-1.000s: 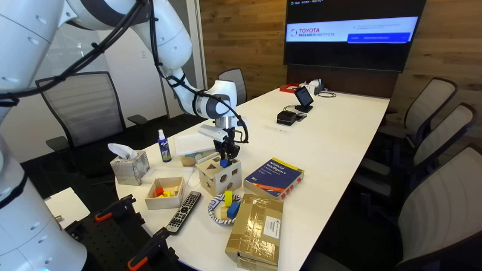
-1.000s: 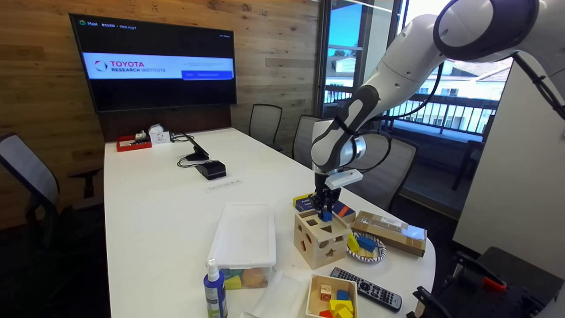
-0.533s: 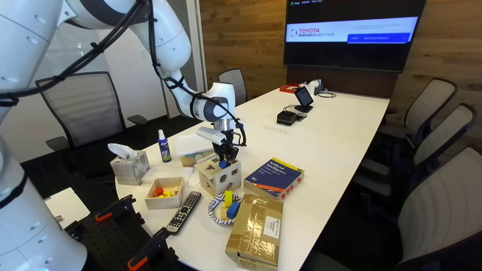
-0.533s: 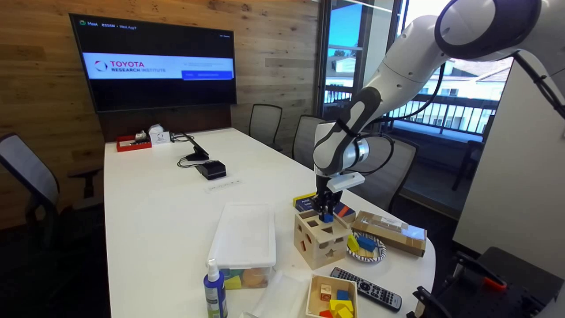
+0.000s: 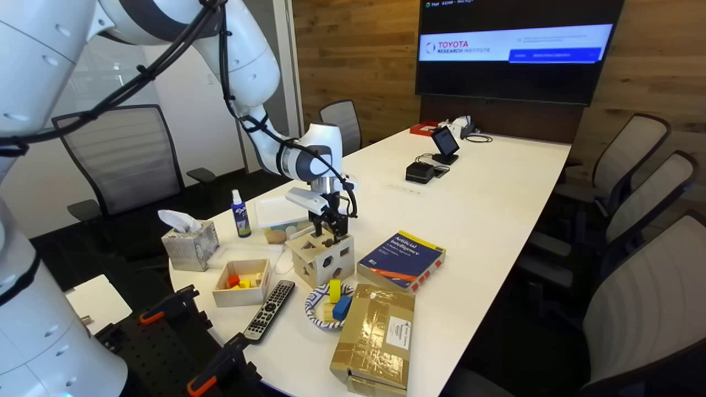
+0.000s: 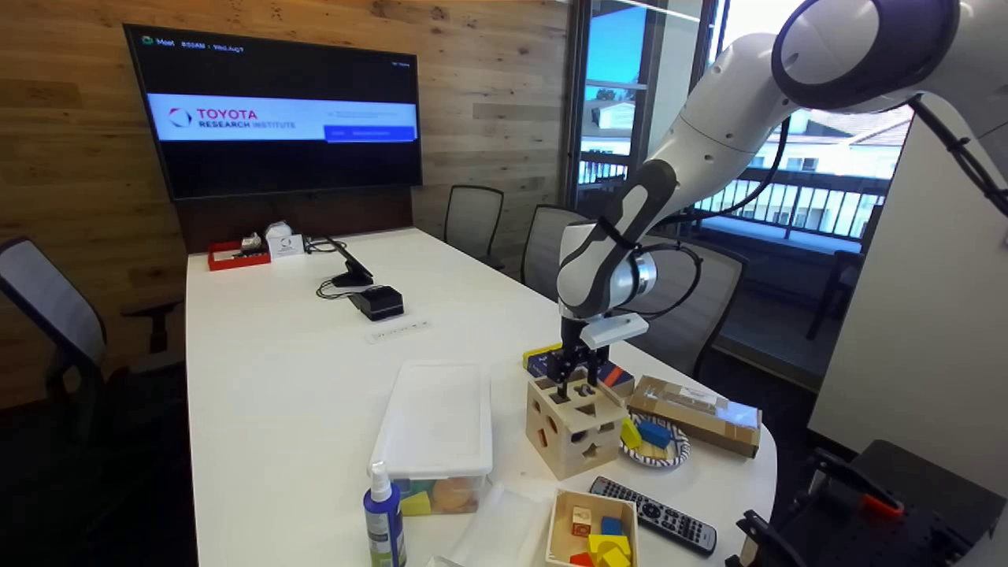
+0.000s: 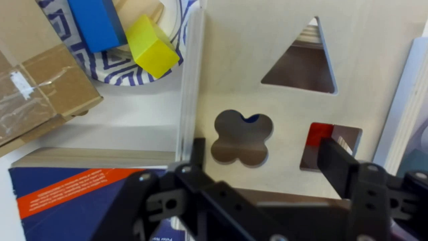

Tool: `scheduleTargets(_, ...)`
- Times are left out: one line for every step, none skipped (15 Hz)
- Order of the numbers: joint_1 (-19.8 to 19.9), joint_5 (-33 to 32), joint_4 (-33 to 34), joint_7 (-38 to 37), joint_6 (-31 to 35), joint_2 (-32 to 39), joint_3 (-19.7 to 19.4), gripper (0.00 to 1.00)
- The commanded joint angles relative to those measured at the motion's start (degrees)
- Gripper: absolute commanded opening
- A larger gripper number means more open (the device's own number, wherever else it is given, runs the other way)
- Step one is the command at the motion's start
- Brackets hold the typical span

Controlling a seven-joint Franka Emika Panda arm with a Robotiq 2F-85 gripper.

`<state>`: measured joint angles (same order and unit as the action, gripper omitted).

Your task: Put the blue block in the wooden toy box.

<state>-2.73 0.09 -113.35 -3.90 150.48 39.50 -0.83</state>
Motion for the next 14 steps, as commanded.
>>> scheduleTargets(0.7, 1.2, -1.1, -0.1, 1.9, 0.1, 0.8, 1.0)
scheduleTargets(0.6, 1.3, -1.2, -0.3, 1.8, -0.1, 0.7, 1.0)
scheduleTargets(0.7, 1.4, -1.3, -0.2, 1.5, -0.6, 0.8, 1.0)
scheduleTargets(0.8, 1.7, -1.6, 0.0, 1.2, -1.2, 1.0, 1.0)
scheduleTargets(0.9, 1.9, -1.7, 0.1, 1.1, -1.7, 1.1, 1.0)
scheduleTargets(0.9, 2.0, -1.8, 0.2, 0.7, -2.2, 1.2, 1.0)
scheduleTargets(0.7, 2.0, -2.0, -0.1, 0.1, -3.0, 1.1, 1.0)
scheduleTargets(0.5, 2.1, -2.1, -0.5, -0.2, -3.8, 0.9, 1.0)
scheduleTargets(0.2, 2.1, -2.2, -0.8, -0.9, -4.9, 0.8, 1.0)
scheduleTargets(0.0, 2.0, -2.3, -1.1, -1.1, -5.9, 0.7, 1.0)
scheduleTargets(-0.4, 1.8, -2.4, -1.7, -1.9, -7.2, 0.5, 1.0)
scheduleTargets(-0.5, 1.9, -2.5, -2.1, -2.5, -8.2, 0.5, 1.0)
scheduleTargets(-0.7, 1.9, -2.4, -2.6, -3.5, -9.4, 0.4, 1.0)
scheduleTargets(-1.0, 1.7, -2.4, -3.4, -4.5, -10.6, 0.2, 1.0)
